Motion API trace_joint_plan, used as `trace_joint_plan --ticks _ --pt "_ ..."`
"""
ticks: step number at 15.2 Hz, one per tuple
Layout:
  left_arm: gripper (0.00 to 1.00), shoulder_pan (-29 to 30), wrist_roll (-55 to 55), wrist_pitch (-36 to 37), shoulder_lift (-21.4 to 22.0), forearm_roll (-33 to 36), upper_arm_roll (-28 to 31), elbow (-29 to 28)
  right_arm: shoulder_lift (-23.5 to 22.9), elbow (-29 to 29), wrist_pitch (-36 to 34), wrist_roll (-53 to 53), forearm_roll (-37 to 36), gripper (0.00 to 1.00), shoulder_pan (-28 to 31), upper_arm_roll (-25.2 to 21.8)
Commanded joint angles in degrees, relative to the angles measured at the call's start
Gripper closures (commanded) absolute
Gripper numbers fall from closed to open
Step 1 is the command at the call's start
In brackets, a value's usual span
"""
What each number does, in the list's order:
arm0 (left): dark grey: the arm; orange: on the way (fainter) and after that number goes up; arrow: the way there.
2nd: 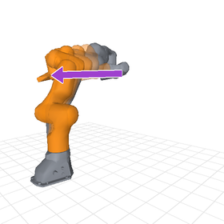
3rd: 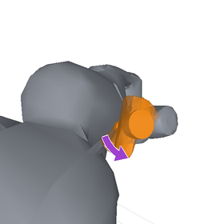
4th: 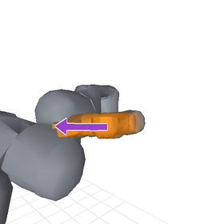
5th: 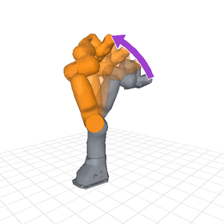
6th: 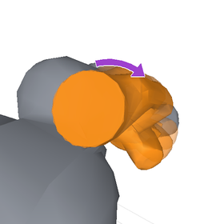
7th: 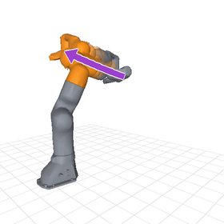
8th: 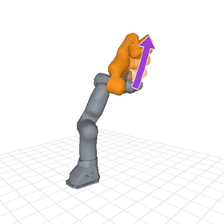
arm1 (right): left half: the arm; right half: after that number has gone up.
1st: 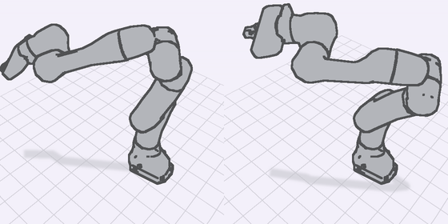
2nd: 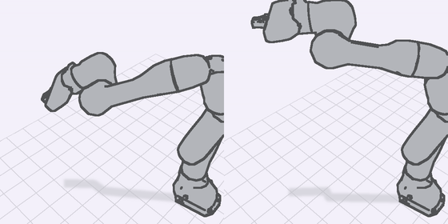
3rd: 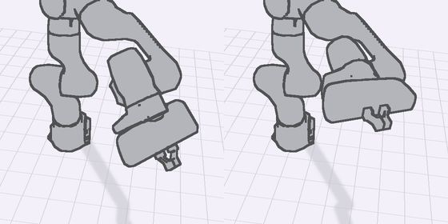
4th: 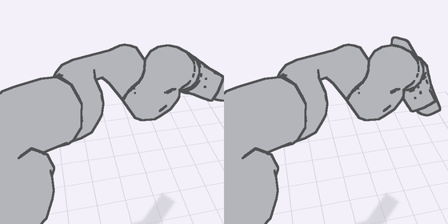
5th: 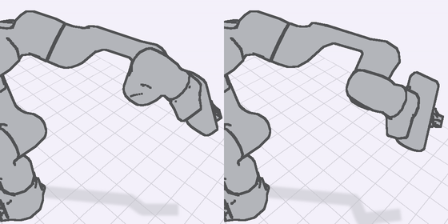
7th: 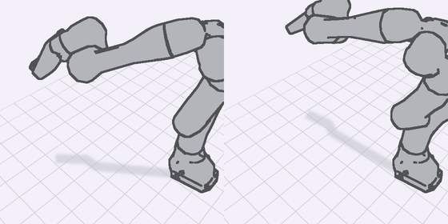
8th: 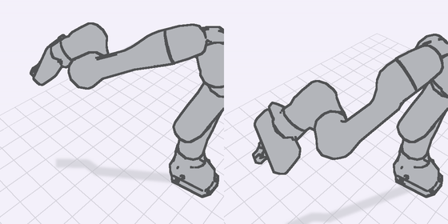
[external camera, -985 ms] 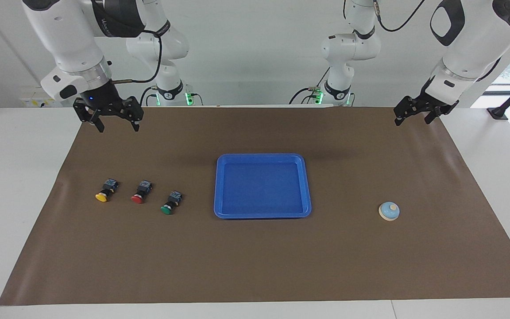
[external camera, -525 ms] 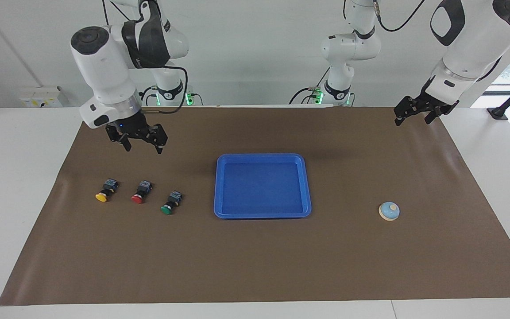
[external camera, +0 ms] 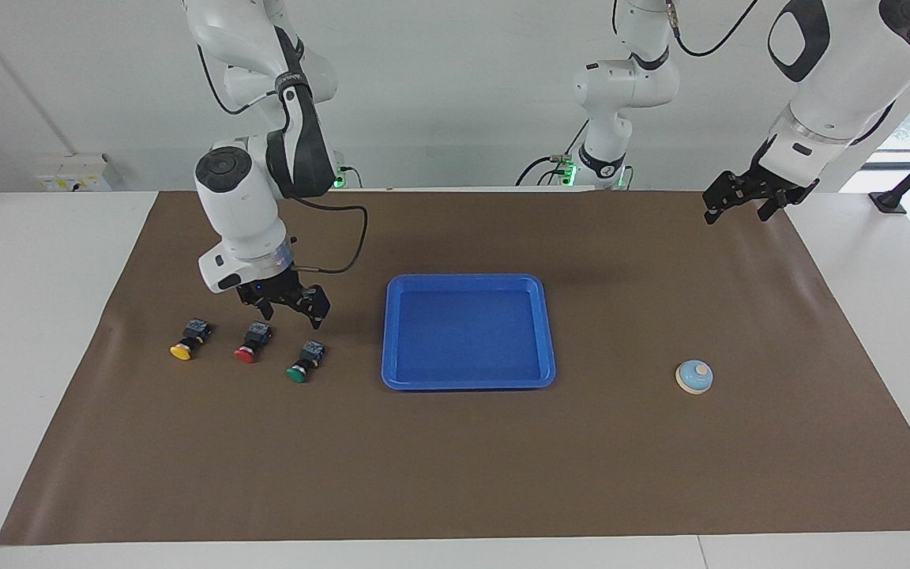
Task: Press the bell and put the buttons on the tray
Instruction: 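Grasp the green-capped button with the right gripper, then carry the green button into the blue tray with the right gripper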
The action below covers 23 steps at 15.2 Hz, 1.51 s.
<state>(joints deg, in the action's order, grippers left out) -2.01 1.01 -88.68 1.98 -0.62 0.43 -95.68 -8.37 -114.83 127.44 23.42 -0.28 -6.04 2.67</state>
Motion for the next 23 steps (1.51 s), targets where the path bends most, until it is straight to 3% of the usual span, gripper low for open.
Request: trace_joint_plan --ticks 1,11,18,21,22,23 --pt "0.0 -0.1 0.4 0.1 1.3 0.6 0.2 -1.2 -0.3 -2.0 3.0 1.0 0.2 0.0 -0.2 0.1" --pt "0.0 -0.1 0.4 0.1 1.3 0.6 0.2 -1.2 -8.9 -1.4 12.6 1.1 -1.8 0.0 -0.5 0.0" --pt "0.0 -0.1 0.4 0.1 1.3 0.6 0.2 -1.2 -11.0 -1.4 15.3 1.7 -1.9 0.0 -0.3 0.0" --pt "0.0 -0.1 0.4 0.1 1.3 0.6 0.2 -1.2 -11.1 -1.5 15.3 1.7 -2.0 0.13 -0.2 0.0" --pt "0.0 -0.1 0.4 0.1 1.3 0.6 0.2 -1.2 -11.1 -1.5 15.2 1.7 -2.0 0.25 -0.2 0.0" --pt "0.0 -0.1 0.4 0.1 1.3 0.6 0.2 -1.2 -11.1 -1.6 15.2 1.8 -2.0 0.43 -0.2 0.0"
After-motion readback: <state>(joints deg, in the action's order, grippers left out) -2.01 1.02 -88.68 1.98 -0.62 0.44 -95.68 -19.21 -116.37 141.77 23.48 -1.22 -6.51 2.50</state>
